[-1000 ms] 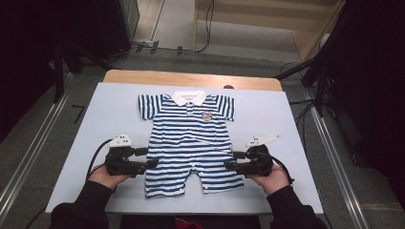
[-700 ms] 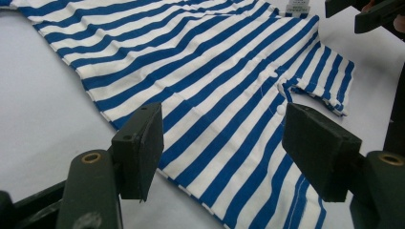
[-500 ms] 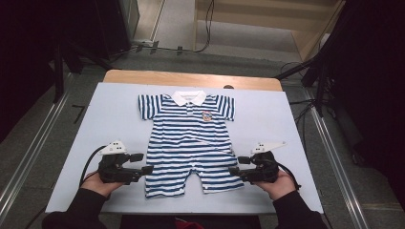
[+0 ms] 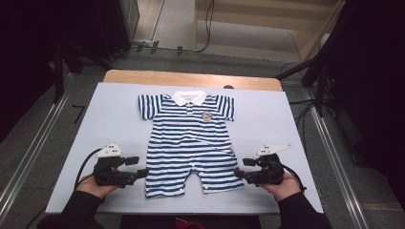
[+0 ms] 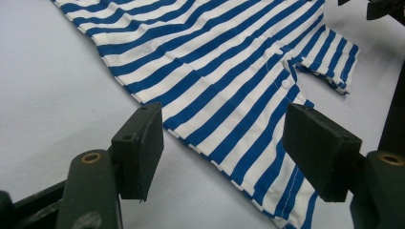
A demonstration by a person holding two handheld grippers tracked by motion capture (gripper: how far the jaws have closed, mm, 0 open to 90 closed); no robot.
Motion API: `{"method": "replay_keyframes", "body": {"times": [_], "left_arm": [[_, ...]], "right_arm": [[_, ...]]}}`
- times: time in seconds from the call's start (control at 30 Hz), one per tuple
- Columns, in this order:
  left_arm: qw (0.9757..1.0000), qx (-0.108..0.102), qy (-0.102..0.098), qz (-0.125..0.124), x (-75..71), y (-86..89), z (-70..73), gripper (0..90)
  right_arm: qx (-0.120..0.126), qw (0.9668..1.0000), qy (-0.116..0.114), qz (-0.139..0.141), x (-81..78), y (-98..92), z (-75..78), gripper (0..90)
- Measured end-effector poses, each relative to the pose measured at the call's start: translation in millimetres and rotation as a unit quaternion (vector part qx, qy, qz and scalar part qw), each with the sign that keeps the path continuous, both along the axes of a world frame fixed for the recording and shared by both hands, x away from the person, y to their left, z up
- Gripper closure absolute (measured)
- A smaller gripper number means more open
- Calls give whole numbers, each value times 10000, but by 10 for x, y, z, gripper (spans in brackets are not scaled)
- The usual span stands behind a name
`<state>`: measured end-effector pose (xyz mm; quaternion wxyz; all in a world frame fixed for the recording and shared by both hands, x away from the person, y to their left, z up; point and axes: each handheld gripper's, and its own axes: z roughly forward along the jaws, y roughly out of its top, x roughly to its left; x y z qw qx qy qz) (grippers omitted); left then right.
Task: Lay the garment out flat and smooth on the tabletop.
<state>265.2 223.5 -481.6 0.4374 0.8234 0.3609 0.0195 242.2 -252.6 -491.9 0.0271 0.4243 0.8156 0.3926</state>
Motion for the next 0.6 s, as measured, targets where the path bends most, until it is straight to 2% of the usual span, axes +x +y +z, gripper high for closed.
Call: {"method": "replay_keyframes", "body": {"times": [0.6], "left_arm": [[10000,57,34,-67,33,-4,-12,313]], "right_arm": [[-60,10000,24,15,22,31,-12,327]]}}
